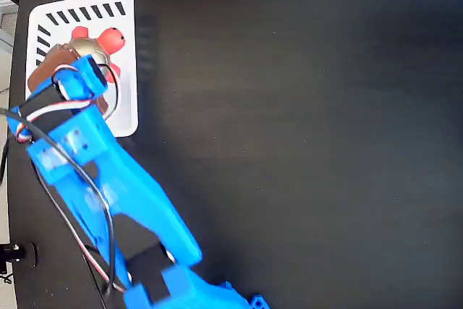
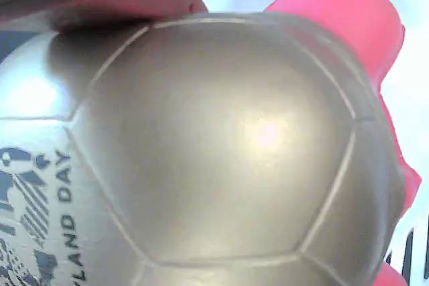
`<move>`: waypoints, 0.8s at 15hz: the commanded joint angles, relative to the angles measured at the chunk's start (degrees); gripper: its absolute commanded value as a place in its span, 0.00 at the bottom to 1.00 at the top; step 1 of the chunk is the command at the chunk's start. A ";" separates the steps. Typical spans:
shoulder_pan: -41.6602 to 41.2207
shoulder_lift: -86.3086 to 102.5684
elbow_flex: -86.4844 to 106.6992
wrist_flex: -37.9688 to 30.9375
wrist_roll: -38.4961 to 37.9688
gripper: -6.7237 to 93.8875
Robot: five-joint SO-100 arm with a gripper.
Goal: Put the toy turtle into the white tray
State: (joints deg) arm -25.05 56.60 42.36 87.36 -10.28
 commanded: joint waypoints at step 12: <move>-3.34 -6.77 -7.29 1.58 1.85 0.66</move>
State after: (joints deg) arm -27.60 46.76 35.07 88.77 -8.26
